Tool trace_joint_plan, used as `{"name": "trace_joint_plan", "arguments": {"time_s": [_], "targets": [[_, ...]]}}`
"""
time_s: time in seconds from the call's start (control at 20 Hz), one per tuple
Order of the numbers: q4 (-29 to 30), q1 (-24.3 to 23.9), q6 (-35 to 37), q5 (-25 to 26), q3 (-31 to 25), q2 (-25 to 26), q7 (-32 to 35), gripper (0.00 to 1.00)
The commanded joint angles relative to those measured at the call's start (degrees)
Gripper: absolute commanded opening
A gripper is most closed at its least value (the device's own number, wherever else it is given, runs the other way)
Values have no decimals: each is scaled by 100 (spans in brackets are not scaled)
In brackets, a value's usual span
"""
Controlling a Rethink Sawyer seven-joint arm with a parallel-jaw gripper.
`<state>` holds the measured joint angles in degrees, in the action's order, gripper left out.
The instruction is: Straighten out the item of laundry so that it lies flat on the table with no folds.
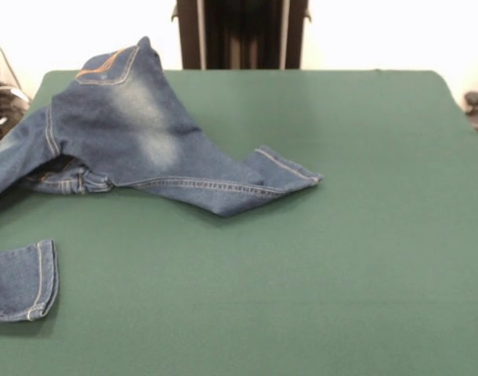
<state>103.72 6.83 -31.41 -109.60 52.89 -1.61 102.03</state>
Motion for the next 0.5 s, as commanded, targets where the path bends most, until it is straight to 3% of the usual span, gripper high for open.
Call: {"name": "trace_joint_plan", "arguments": {"time_s": [0.05,0.35,0.5], "targets": [[92,-14,-1458,-737,-2011,-730,-2212,100],[177,-210,-2004,-603,-2403,-1108,-2209,100],[240,-294,-2075,-454,-2528,-1218,-1873,100]]}}
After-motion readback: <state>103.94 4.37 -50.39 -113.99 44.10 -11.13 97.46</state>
